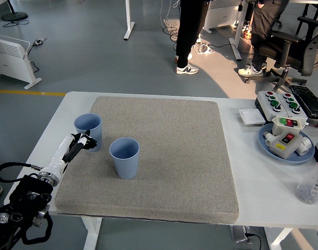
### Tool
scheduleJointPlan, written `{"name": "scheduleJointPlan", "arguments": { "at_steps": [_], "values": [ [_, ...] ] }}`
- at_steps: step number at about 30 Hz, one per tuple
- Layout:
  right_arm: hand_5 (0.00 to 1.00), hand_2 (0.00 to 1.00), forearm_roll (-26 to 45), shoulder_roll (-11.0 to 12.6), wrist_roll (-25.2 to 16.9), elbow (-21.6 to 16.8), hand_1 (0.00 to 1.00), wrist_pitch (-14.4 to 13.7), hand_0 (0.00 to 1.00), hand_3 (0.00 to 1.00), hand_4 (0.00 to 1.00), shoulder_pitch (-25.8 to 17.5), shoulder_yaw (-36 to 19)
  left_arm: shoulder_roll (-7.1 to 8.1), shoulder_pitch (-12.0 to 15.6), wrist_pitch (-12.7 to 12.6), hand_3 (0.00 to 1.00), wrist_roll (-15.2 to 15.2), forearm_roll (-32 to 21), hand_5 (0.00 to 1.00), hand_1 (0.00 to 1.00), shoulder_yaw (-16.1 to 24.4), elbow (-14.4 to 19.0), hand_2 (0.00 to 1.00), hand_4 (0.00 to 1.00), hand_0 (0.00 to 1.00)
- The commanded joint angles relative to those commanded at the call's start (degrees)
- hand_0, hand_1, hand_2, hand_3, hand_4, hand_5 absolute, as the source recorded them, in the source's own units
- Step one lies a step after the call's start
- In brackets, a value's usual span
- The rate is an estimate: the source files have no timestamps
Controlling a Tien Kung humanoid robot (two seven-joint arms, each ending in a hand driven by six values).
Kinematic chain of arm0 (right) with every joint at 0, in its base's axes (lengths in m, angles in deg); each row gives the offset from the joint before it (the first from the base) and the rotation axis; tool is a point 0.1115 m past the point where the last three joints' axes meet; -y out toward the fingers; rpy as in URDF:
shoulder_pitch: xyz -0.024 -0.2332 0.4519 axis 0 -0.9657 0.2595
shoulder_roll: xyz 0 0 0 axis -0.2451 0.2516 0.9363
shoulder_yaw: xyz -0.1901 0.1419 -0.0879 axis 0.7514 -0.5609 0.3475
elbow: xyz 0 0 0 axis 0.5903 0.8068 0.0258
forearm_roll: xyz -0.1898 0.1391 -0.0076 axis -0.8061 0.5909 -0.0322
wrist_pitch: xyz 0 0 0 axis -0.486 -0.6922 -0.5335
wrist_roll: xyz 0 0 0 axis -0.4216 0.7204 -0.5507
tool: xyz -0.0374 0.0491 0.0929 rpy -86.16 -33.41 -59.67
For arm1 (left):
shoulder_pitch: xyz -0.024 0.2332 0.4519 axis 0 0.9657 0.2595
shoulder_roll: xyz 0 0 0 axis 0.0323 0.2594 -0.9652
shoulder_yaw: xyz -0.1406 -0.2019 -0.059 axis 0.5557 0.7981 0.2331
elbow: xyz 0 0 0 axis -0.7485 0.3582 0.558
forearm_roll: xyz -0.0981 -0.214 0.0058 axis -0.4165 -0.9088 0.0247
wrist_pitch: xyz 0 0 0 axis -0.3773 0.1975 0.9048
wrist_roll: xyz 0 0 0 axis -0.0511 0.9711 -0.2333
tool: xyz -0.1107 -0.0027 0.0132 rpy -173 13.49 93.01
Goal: Push cup pick cup insert cup
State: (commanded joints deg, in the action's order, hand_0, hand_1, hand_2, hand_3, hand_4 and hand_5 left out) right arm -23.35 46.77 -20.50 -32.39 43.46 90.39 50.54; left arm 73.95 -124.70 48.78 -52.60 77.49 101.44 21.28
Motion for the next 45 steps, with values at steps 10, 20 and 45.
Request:
{"name": "scheduleJointPlan", "arguments": {
  "at_steps": [10,20,45],
  "values": [
    [0.447,0.617,0.2,0.0,0.0,0.0,0.544,-0.1,0.523,0.563,0.113,-0.1,0.1,0.0,0.3,0.3,0.447,0.4,0.4,0.998,0.552,0.5,0.3,0.496,0.56,0.617],
    [0.447,0.617,0.5,0.1,-0.1,0.0,0.544,-0.2,0.523,0.563,0.113,0.0,0.2,1.3,5.2,1.3,0.455,2.6,5.1,0.998,0.554,7.3,6.7,0.502,0.571,0.611],
    [0.446,0.617,-0.1,0.3,0.1,0.0,0.544,-0.2,0.523,0.563,0.113,-0.7,-0.3,8.16,13.5,4.4,0.638,13.7,36.3,0.857,0.728,20.5,34.5,0.713,0.961,0.689]
  ]
}}
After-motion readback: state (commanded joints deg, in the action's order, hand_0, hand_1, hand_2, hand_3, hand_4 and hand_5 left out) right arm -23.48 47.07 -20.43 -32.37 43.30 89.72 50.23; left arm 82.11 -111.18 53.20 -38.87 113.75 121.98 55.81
